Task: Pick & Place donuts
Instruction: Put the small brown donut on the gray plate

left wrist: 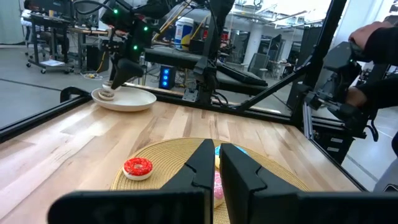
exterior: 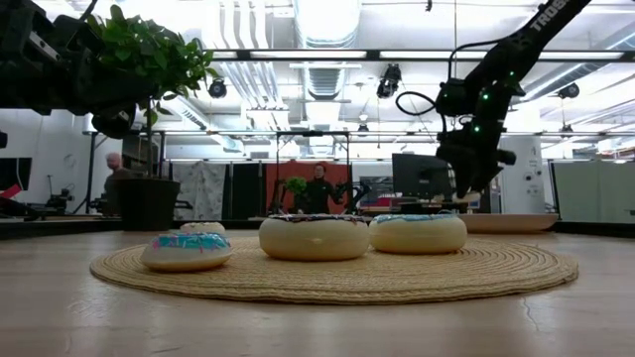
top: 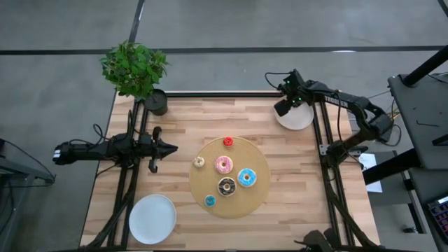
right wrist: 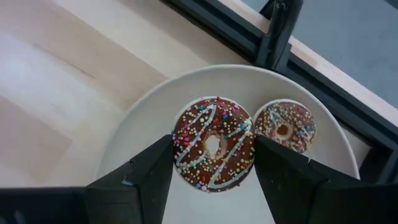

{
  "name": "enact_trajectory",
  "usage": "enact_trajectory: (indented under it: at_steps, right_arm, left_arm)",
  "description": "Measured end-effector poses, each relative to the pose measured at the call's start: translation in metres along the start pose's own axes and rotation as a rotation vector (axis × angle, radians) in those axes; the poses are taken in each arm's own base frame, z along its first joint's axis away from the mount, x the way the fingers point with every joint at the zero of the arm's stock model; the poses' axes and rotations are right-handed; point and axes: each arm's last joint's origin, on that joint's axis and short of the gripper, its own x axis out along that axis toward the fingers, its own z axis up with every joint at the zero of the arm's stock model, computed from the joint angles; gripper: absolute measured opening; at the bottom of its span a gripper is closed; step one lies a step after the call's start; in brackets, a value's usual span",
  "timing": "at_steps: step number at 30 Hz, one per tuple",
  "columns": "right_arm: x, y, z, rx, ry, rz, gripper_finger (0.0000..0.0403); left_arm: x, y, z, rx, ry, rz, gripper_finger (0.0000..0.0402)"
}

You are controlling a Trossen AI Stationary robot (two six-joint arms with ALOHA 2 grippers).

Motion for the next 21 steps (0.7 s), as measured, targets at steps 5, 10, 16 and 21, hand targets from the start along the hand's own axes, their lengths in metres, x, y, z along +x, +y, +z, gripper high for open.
enact_trajectory:
  at_steps: [5, 10, 16, 21]
  right_arm:
    - [0.014, 0.001, -0.001, -0.005, 0.044, -0.002, 0.0206]
    - [0.025, 0.002, -0.002, -0.01, 0.08, -0.023, 0.0206]
    - [0.028, 0.002, 0.0, -0.027, 0.064, -0.022, 0.0206]
    - [0.029, 0.001, 0.003, -0.053, 0.043, -0.021, 0.0206]
  left_arm:
    - [0.0, 0.0, 0.0, 0.0, 0.0, 0.0, 0.0]
    - [0.0, 0.0, 0.0, 0.0, 0.0, 0.0, 0.0]
    - [0.0, 0.0, 0.0, 0.0, 0.0, 0.0, 0.0]
    - [0.0, 0.0, 0.0, 0.0, 0.0, 0.0, 0.0]
